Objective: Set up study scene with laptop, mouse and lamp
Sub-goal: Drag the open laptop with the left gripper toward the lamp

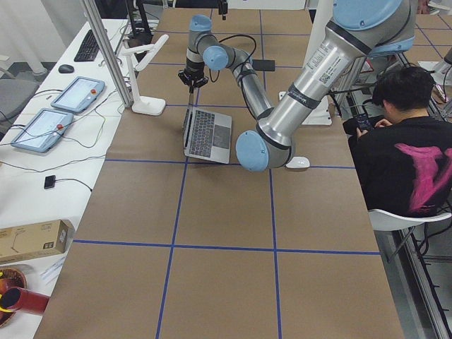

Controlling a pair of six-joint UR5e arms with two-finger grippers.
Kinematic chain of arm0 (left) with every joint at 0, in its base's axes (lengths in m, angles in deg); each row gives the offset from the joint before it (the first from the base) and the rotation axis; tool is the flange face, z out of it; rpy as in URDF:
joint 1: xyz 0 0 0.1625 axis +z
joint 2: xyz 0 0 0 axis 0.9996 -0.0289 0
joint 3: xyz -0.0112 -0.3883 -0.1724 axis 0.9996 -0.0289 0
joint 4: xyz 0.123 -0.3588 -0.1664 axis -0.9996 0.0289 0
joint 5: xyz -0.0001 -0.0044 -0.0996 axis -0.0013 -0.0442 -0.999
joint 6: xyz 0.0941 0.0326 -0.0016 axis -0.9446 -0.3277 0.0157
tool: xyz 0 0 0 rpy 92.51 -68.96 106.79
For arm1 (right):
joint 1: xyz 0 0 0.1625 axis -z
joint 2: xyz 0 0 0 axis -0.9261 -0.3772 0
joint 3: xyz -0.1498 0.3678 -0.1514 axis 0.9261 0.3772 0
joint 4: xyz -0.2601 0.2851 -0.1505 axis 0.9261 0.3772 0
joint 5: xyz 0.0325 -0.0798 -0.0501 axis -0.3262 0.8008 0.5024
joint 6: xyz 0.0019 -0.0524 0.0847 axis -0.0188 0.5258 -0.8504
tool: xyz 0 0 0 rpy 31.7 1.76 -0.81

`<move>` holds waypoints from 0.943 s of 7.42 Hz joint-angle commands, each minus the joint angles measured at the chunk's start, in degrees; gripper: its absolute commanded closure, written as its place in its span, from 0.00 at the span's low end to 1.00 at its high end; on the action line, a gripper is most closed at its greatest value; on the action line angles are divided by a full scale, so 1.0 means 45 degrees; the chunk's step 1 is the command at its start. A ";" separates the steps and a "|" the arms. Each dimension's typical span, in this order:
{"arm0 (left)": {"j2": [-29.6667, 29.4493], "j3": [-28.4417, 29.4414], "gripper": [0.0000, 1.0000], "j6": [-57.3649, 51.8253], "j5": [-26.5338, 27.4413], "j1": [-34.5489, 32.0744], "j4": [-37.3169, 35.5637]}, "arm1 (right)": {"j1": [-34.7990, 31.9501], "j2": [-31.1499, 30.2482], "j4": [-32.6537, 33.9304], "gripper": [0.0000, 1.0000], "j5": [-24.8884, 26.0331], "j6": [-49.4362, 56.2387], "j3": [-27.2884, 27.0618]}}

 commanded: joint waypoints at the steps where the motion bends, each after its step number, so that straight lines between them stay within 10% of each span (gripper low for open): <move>1: 0.0049 0.0669 0.86 -0.0361 0.0324 -0.0026 0.1001 | 0.0000 0.0004 0.0005 0.01 0.0003 0.0007 0.0020; 7: 0.0108 0.1315 0.84 0.1002 0.0324 0.0072 0.1474 | 0.0000 0.0024 -0.0014 0.01 0.0003 0.0007 0.0020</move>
